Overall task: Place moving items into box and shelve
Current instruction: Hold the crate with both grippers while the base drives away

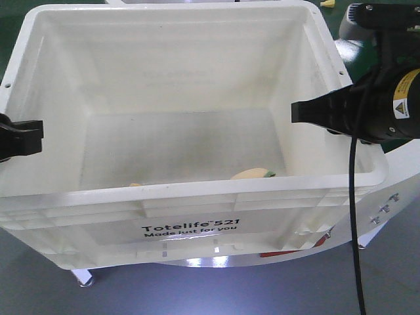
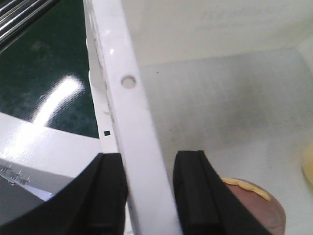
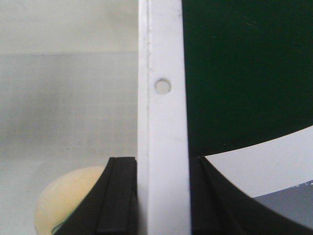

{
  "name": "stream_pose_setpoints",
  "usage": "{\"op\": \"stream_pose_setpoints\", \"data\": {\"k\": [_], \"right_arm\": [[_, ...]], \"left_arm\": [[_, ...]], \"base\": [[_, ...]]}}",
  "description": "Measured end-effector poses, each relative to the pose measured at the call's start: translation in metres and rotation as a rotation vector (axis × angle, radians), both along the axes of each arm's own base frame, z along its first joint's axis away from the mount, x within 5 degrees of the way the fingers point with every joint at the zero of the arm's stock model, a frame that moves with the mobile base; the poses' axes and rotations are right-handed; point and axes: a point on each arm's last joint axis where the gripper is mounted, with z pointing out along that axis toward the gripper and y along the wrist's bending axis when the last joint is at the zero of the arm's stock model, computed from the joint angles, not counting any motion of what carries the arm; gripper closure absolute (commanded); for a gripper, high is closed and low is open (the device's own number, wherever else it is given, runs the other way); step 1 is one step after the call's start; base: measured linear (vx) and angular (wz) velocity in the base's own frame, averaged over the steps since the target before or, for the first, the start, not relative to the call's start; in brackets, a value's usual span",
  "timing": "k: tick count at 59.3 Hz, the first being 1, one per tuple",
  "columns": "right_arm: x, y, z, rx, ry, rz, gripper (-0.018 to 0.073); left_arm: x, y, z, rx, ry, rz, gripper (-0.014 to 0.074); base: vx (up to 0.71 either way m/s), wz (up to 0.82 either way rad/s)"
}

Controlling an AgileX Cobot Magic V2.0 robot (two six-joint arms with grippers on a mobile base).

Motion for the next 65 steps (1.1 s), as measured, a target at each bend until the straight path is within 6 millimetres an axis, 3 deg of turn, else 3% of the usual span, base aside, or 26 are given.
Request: {"op": "stream_pose_setpoints", "data": {"k": [65], "right_arm": [[-0.0001, -0.0001, -0.0001, -0.001, 0.001, -0.001, 0.0461]], "left_arm": [[-0.0001, -0.0001, -0.0001, -0.001, 0.002, 0.000, 0.0582]], "base": [[-0.07, 0.45]]}}
